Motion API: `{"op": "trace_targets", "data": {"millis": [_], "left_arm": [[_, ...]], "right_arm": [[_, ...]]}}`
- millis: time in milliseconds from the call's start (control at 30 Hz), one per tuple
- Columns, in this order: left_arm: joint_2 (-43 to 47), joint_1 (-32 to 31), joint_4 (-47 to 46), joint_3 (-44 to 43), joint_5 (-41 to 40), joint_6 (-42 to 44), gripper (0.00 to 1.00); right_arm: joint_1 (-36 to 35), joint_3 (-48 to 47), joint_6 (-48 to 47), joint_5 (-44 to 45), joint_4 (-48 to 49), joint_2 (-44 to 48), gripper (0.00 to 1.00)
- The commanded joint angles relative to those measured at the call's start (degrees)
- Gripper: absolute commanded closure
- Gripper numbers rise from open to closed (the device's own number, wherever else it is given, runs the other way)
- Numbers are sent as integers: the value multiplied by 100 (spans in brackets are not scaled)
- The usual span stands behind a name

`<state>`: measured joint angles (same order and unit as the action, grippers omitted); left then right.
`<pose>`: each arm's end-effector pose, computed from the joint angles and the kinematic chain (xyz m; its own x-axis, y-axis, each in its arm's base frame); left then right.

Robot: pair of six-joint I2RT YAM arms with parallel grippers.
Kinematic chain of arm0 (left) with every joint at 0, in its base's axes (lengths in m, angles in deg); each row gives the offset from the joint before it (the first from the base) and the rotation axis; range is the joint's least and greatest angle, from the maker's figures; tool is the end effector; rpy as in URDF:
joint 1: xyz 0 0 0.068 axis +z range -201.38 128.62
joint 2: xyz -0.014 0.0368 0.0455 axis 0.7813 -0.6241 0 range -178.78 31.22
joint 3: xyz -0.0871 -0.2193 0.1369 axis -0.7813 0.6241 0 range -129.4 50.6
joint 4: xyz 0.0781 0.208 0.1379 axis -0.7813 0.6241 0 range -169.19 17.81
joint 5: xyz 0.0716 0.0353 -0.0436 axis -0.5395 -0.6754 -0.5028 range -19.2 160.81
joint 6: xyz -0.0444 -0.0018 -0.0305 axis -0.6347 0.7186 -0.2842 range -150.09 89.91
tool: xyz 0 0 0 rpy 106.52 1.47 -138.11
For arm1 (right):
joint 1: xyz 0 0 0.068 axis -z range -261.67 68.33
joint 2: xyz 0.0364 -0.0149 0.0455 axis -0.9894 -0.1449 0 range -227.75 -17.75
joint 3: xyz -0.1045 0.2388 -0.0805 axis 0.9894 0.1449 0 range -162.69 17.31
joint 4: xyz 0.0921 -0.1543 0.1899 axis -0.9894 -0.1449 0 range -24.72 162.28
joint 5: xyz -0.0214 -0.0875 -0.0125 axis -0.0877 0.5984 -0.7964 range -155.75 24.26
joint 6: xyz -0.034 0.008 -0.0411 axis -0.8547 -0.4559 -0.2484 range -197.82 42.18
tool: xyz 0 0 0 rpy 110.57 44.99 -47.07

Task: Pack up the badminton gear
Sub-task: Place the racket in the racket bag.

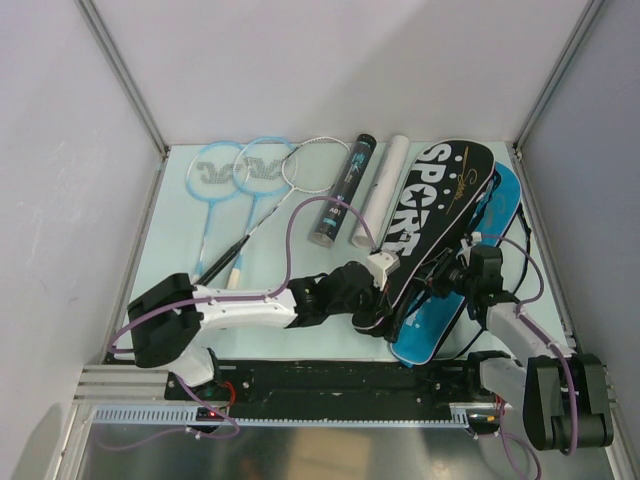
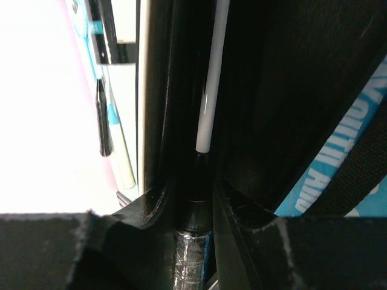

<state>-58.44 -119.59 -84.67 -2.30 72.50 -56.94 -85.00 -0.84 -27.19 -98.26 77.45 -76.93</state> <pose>0.1268 -0.3202 0.2220 -0.5954 0.2733 -0.7556 0.7494 0.5278 -0.3997 0.1919 0.0303 0.1638 -0.7451 0.6096 -0.2707 0.1451 0.5443 0.8262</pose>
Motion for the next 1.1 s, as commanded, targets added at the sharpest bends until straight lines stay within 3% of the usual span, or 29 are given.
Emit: {"op": "trace_targets", "data": {"millis": [0,333,633,833,967,1067], "left_arm": [[257,-114,-153,84,243,-69,100],[322,-123,-169,44,398,-152,100],[298,-190,-335,-7,607,-362,100],[181,-189,-345,-3,548,-372,100],[158,-193,-344,-10,397,-392,100],[113,-184,-309,-36,232,-402,94]], "right_arm": [[61,-290,296,578,943,-78,100],[22,-358,747,1323,1961,-933,100],[-604,-427,1671,2089,3073,-1746,100],[-912,-483,1913,2620,3044,-1856,100],[-1015,-487,1854,2674,3039,-2255,93],[-1124,-494,1837,2637,2876,-2406,80]]}}
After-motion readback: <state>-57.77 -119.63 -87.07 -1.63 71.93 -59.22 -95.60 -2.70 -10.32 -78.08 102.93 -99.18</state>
